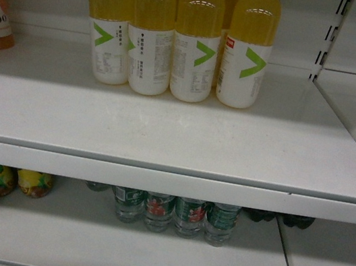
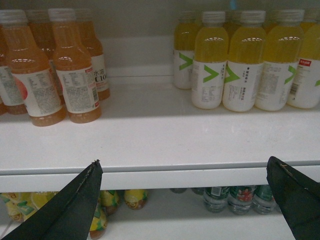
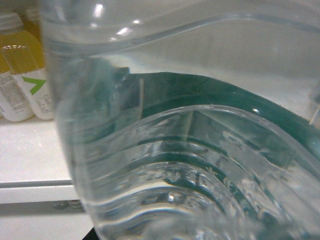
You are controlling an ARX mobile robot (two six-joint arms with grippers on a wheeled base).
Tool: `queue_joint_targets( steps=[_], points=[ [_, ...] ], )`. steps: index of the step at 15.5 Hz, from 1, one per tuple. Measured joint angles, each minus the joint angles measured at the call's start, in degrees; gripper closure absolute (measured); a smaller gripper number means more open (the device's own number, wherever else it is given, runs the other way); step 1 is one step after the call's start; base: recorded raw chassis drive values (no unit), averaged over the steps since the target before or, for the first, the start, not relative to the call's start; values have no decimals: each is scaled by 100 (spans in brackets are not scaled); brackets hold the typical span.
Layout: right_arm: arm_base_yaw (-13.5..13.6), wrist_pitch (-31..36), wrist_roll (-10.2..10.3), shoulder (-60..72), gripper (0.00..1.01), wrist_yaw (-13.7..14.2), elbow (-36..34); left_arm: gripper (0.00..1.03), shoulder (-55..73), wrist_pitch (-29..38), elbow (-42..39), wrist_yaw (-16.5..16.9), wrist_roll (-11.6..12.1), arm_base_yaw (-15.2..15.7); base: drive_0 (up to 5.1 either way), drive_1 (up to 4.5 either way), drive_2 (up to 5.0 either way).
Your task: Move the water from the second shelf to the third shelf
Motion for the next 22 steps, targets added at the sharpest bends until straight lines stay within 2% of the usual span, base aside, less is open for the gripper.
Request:
queue_joint_targets(
  steps=[12,22],
  points=[
    [-26,-24,-2,4,61,-9,0,5,0,-9,0,-11,-2,0,-481,251,251],
    [-28,-2,-2,7,61,-24,-2,5,0,-9,0,-13,-2,0,-490,152,333]
  ],
)
